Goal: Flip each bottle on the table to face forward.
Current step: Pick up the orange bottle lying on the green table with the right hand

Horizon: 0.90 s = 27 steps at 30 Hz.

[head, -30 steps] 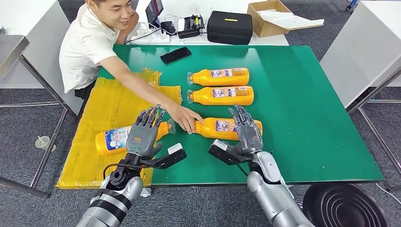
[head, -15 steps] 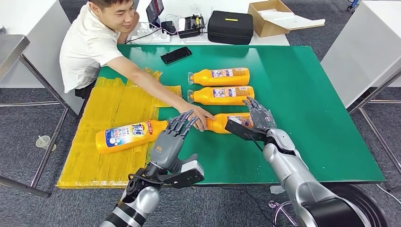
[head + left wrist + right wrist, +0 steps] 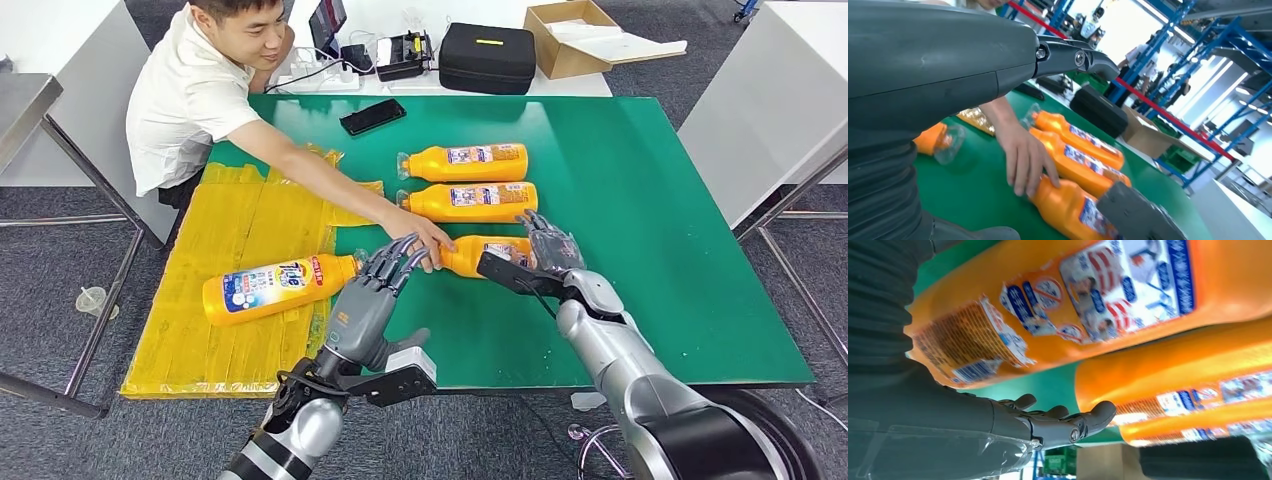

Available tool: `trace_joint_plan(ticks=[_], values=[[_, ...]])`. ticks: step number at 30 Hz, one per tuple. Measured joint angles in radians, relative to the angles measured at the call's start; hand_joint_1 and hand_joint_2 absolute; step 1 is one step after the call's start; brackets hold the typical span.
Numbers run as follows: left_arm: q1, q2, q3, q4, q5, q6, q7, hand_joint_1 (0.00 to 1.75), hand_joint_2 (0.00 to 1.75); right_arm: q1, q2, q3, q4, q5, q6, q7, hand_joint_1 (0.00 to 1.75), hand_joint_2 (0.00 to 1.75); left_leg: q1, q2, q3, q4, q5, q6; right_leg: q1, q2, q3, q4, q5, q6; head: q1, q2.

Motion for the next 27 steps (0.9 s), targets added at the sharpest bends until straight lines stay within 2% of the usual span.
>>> trace_joint_plan(ticks=[7, 12, 17, 18, 21, 22, 27], values=[[-0.001, 0.003, -0.030, 0.003, 0.021, 0.026, 0.009, 0.00, 1.75, -0.031, -0.003, 0.024, 0.062, 0.015, 0.111, 0.061, 0.00, 1.75, 0.000, 0.000, 0.000, 0.000, 0.000, 0.000, 0.000, 0.000, 0.000, 0.000, 0.000, 0.000, 0.000, 0.000], [-0.004, 0.006, -0.034, 0.014, 0.045, 0.030, -0.005, 0.00, 1.75, -0.048, -0.037, 0.059, 0.070, 0.005, 0.235, 0.023, 0.00, 1.75, 0.000, 0.000, 0.002, 0.000, 0.000, 0.000, 0.000, 0.000, 0.001, 0.000, 0.000, 0.000, 0.000, 0.000], [-0.016, 0.008, -0.048, 0.030, 0.073, 0.038, -0.024, 0.00, 1.75, -0.075, -0.085, 0.102, 0.070, -0.045, 0.378, 0.021, 0.00, 1.75, 0.000, -0.001, 0.004, 0.000, 0.000, 0.000, 0.000, -0.001, 0.003, -0.001, 0.000, 0.000, 0.000, 0.000], [-0.019, 0.008, -0.050, 0.033, 0.080, 0.039, -0.029, 0.00, 1.75, -0.078, -0.095, 0.107, 0.070, -0.058, 0.398, 0.018, 0.18, 1.75, 0.000, -0.001, 0.004, 0.000, 0.000, 0.000, 0.000, -0.001, 0.003, -0.001, 0.000, 0.000, 0.000, 0.000], [-0.029, 0.010, -0.055, 0.044, 0.098, 0.040, -0.042, 0.00, 1.75, -0.086, -0.125, 0.122, 0.071, -0.081, 0.435, 0.000, 1.49, 1.75, 0.000, -0.001, 0.005, 0.000, 0.000, 0.001, 0.000, -0.001, 0.005, -0.001, 0.000, 0.000, 0.000, 0.000], [-0.032, 0.010, -0.057, 0.047, 0.104, 0.041, -0.046, 0.00, 1.75, -0.089, -0.136, 0.129, 0.072, -0.086, 0.448, -0.007, 1.75, 1.75, 0.000, -0.001, 0.004, 0.000, 0.000, 0.001, 0.000, -0.001, 0.005, -0.001, 0.000, 0.000, 0.000, 0.000], [-0.045, 0.012, -0.068, 0.059, 0.130, 0.051, -0.063, 0.00, 1.75, -0.094, -0.180, 0.163, 0.076, -0.147, 0.488, -0.047, 1.75, 1.75, 0.000, -0.001, 0.004, 0.001, 0.000, 0.001, 0.000, -0.001, 0.005, -0.001, 0.000, 0.000, 0.000, 0.000]])
